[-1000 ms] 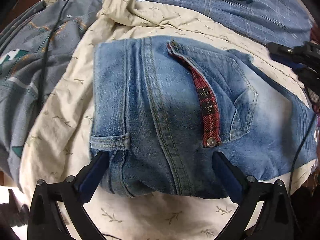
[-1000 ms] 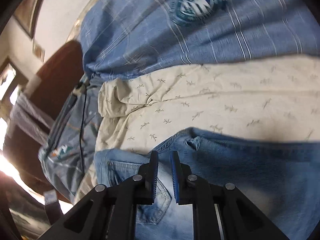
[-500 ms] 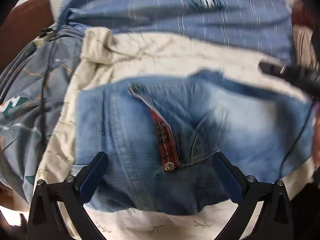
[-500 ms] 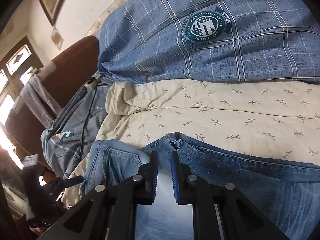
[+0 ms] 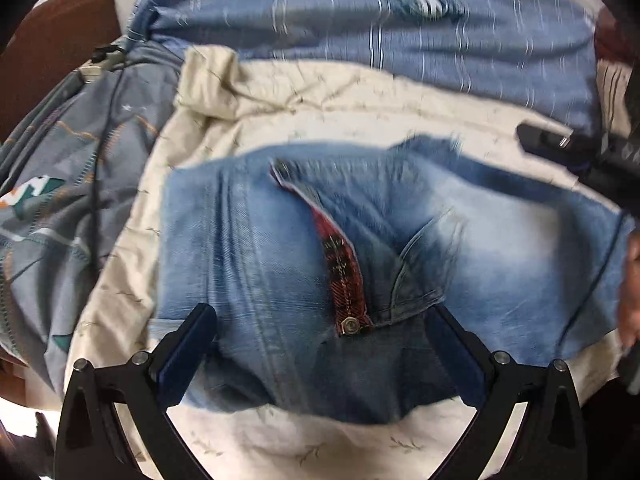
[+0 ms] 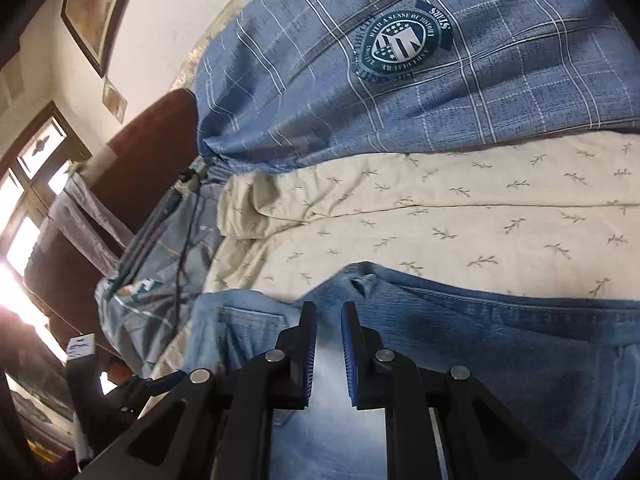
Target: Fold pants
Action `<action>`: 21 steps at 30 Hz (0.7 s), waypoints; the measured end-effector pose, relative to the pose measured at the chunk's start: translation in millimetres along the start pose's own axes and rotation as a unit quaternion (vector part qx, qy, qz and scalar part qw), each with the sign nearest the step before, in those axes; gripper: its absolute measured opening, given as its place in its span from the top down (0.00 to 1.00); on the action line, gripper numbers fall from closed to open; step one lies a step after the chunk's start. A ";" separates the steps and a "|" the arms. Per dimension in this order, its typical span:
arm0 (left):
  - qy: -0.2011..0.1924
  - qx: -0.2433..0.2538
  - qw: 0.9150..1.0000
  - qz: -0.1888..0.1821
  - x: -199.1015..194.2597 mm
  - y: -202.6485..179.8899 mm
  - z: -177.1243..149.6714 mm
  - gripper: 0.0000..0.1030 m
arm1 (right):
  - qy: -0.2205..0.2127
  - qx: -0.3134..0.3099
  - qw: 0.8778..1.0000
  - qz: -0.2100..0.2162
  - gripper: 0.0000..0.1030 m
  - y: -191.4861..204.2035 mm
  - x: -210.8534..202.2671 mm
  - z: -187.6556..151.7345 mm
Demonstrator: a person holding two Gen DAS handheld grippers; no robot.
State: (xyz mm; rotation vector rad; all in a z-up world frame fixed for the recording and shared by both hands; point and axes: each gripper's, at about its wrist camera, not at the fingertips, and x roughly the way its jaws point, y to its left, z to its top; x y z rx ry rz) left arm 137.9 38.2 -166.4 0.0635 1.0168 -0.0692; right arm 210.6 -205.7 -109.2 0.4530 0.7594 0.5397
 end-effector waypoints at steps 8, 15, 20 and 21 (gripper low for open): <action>-0.001 -0.007 1.000 -0.003 -4.2 2.0 -5.6 0.00 | -0.008 -0.007 0.999 0.038 0.74 25.3 3.2 -5.7; 0.039 0.009 0.999 0.015 39.2 -4.0 -13.2 0.00 | 0.009 -0.020 1.000 0.010 0.18 28.4 26.1 -9.1; 0.040 0.013 0.999 0.016 41.1 -6.4 -12.1 0.00 | 0.046 0.034 0.998 -0.006 0.19 2.3 44.5 -4.2; 0.039 0.011 0.999 0.013 37.8 -4.6 -11.6 0.00 | 0.052 0.048 0.997 -0.003 0.20 -3.9 47.1 -4.0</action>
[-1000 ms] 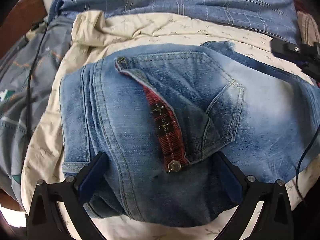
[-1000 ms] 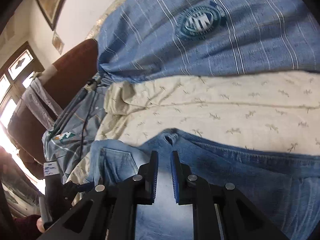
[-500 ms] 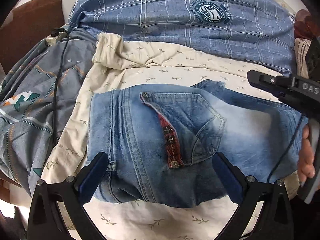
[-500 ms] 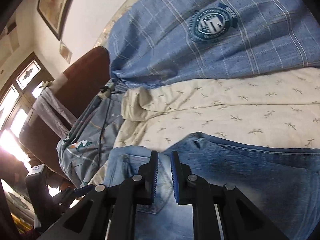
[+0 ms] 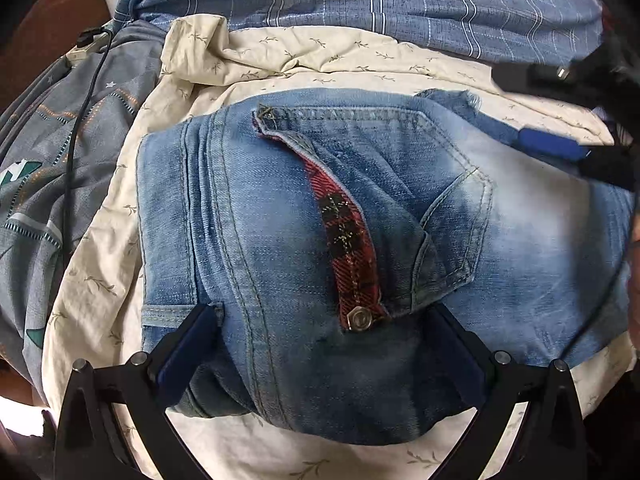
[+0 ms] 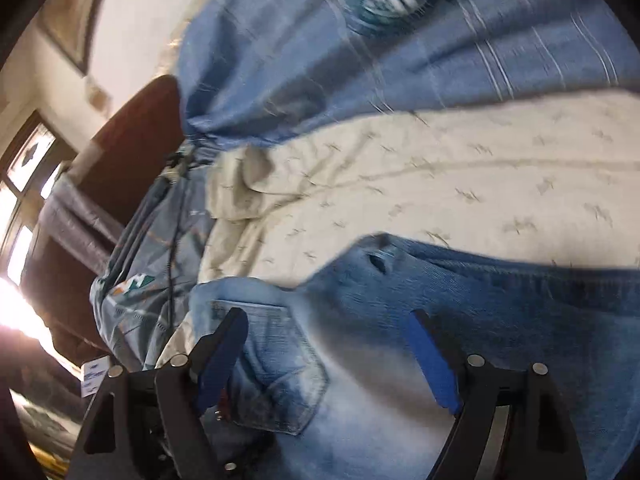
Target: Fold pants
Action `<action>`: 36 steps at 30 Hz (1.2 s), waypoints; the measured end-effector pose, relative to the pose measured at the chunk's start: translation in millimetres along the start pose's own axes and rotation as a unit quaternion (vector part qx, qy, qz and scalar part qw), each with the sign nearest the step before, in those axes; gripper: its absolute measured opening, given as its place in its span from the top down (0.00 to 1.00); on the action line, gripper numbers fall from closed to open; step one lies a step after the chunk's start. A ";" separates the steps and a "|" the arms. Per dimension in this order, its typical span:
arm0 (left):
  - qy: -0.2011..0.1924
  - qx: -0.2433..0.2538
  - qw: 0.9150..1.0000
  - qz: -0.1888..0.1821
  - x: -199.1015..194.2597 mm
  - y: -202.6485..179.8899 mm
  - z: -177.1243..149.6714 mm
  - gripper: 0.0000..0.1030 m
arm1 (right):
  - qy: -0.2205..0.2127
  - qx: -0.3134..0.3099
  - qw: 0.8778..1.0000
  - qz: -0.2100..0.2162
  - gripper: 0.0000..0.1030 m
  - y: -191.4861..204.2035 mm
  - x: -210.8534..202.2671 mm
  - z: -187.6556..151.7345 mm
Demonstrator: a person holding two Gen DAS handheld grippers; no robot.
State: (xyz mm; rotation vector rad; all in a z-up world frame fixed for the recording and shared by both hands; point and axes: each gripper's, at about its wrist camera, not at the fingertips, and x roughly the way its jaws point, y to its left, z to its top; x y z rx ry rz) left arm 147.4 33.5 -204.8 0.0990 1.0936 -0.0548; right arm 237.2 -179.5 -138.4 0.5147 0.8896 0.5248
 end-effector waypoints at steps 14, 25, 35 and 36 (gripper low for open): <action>-0.069 -0.055 0.996 0.000 -50.0 46.1 -21.8 0.00 | 0.038 0.027 0.997 0.056 0.41 -16.8 -3.1 4.4; -0.040 -0.041 0.998 0.005 -25.7 41.3 -27.5 0.00 | -0.002 0.016 1.000 -0.002 0.43 -31.1 -9.1 24.5; -0.024 -0.042 0.999 0.000 -17.9 43.9 -29.3 0.00 | 0.014 -0.050 0.997 -0.049 0.42 -19.6 19.3 31.4; -0.025 -0.041 0.999 0.002 -18.4 43.1 -29.6 0.00 | 0.019 -0.055 0.997 -0.055 0.42 -19.3 23.3 30.3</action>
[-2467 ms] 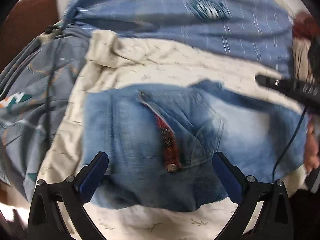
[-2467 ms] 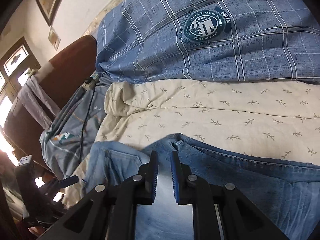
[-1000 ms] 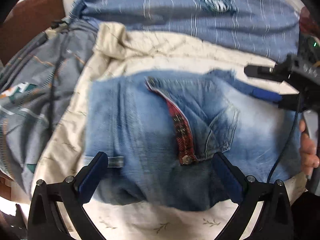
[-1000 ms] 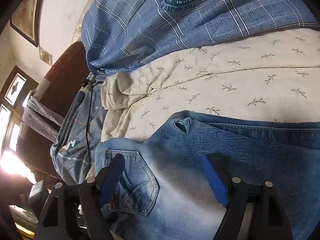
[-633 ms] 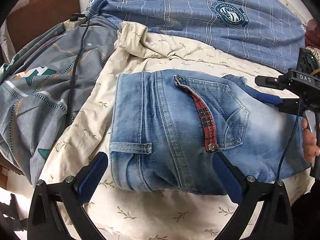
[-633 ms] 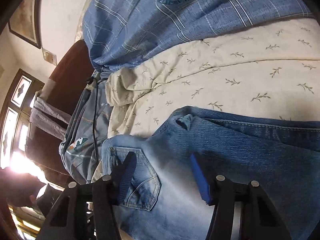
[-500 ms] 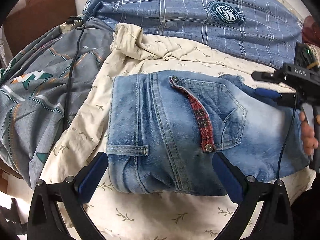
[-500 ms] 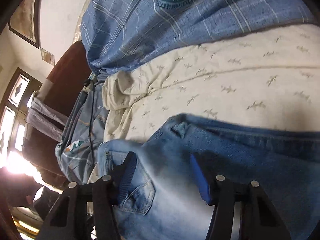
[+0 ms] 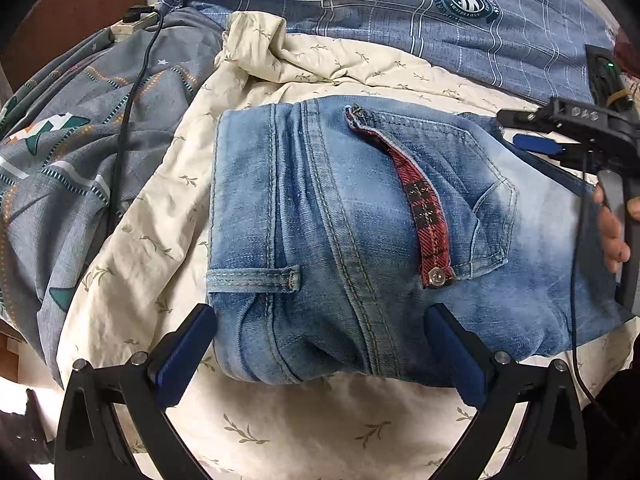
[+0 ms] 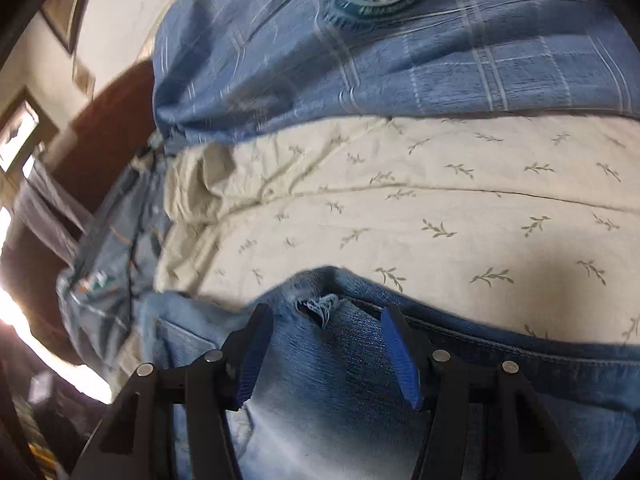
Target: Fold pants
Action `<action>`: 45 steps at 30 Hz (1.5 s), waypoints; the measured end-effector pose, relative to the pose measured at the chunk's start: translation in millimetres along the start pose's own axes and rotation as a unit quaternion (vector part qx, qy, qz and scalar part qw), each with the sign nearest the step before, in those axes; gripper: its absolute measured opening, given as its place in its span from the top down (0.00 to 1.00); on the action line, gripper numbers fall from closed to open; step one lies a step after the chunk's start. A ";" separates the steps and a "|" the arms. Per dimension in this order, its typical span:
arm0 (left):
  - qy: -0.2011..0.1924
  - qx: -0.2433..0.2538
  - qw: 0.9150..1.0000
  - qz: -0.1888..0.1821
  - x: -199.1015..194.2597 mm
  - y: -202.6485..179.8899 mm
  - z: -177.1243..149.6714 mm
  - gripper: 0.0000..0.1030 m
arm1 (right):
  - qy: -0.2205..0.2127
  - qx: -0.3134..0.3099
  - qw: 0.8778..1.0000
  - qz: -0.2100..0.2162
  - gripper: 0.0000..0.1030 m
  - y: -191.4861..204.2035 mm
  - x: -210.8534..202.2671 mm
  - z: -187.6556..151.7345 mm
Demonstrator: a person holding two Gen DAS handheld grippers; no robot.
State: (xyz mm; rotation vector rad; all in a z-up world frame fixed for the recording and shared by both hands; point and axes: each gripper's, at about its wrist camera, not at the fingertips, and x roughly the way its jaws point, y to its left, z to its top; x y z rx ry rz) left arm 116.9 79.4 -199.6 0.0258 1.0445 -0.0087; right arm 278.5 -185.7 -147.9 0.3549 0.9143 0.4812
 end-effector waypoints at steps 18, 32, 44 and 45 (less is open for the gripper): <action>-0.031 0.025 0.999 0.037 -15.5 -5.0 5.0 0.00 | 0.003 -0.159 0.969 -0.187 0.85 46.5 39.1 -21.5; -0.004 0.012 1.000 0.018 -3.3 -0.1 -5.7 0.00 | -0.048 -0.012 0.997 -0.068 0.82 14.4 -11.6 -5.2; -0.051 -0.014 0.999 -0.011 -43.9 3.0 3.0 0.00 | -0.048 -0.019 0.995 -0.089 0.82 1.5 -86.4 -79.4; -0.048 -0.012 0.999 -0.014 -41.8 2.2 3.5 0.00 | -0.049 -0.021 0.994 -0.097 0.82 -1.7 -91.5 -88.4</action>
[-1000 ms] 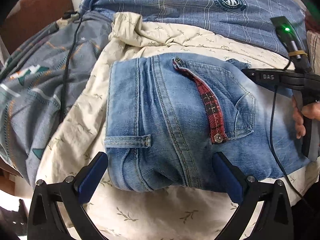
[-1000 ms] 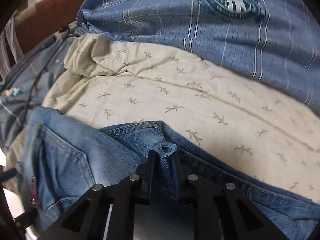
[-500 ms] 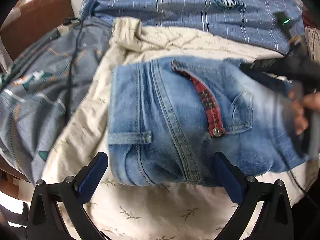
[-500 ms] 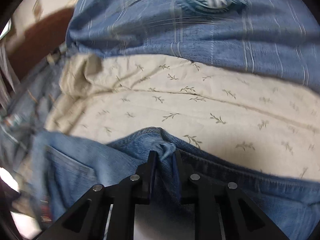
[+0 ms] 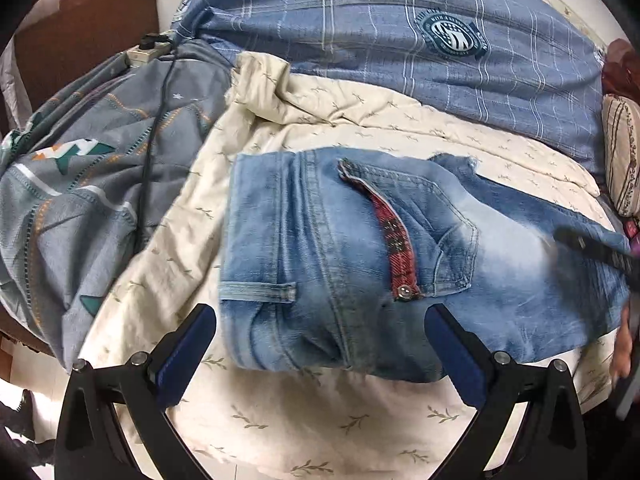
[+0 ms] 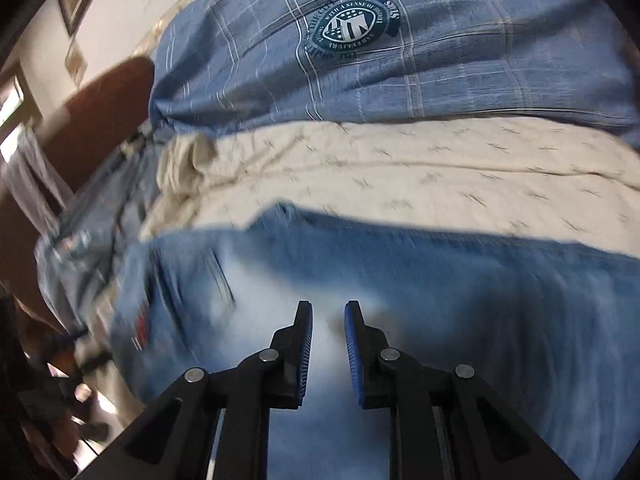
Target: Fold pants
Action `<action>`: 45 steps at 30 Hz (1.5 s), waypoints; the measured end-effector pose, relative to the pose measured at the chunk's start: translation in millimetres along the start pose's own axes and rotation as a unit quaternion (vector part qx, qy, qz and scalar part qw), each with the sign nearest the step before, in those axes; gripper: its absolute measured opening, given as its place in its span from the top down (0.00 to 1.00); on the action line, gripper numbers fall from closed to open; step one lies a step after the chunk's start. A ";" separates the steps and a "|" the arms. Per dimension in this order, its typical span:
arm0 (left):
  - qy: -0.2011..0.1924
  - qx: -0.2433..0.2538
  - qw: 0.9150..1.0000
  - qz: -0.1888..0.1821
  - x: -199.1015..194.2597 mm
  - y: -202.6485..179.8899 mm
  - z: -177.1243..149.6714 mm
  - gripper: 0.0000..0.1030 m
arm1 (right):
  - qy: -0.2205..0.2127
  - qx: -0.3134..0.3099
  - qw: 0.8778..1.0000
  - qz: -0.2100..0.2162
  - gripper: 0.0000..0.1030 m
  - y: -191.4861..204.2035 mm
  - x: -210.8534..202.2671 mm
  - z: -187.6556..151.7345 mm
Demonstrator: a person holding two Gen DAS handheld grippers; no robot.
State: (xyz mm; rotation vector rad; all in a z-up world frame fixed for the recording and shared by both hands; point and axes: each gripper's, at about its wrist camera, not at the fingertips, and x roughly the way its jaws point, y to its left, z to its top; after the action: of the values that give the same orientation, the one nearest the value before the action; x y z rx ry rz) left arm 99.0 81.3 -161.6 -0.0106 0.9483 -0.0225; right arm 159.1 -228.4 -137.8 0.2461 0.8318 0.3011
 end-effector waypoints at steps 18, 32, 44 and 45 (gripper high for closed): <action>0.064 0.046 0.997 0.019 33.8 -13.2 -8.5 0.00 | 0.020 0.037 0.995 -0.089 0.82 -38.3 -9.7 -49.1; -0.005 0.073 0.997 0.013 -5.7 -56.1 20.0 0.00 | -0.052 0.105 0.986 -0.121 0.83 -83.4 -71.9 -50.5; 0.051 0.053 0.996 0.053 53.6 -67.4 -4.4 0.00 | 0.014 0.112 0.989 -0.096 0.83 -103.2 -47.8 -67.6; 0.052 0.051 0.996 0.052 53.5 -66.8 -4.1 0.00 | 0.013 0.113 0.989 -0.091 0.83 -105.6 -48.6 -68.1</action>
State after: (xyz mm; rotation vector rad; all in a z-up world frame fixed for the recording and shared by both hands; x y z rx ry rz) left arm 125.8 13.3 -206.2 0.1360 1.0506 0.0250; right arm 94.3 -337.3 -183.5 0.3761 0.9076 0.0389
